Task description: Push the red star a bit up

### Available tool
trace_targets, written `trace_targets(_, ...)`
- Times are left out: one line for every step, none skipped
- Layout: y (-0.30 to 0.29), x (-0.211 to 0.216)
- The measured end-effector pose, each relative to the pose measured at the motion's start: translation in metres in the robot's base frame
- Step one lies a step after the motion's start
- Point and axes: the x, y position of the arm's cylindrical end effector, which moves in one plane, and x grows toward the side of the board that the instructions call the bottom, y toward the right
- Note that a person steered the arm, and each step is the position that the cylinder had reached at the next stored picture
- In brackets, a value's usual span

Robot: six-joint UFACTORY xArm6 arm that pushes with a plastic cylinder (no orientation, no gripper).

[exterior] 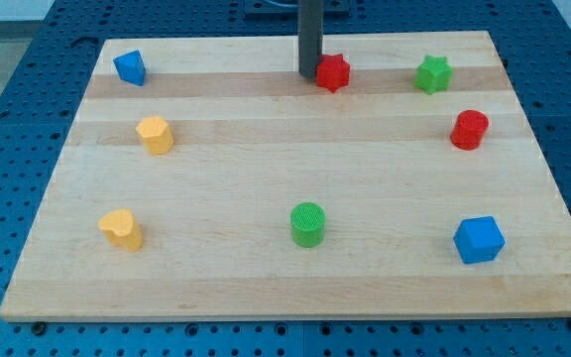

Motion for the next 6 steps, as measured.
trace_targets(0.015,0.010)
trace_targets(0.038,0.010)
trace_targets(0.035,0.010)
trace_targets(0.017,0.033)
trace_targets(0.021,0.065)
trace_targets(0.057,0.075)
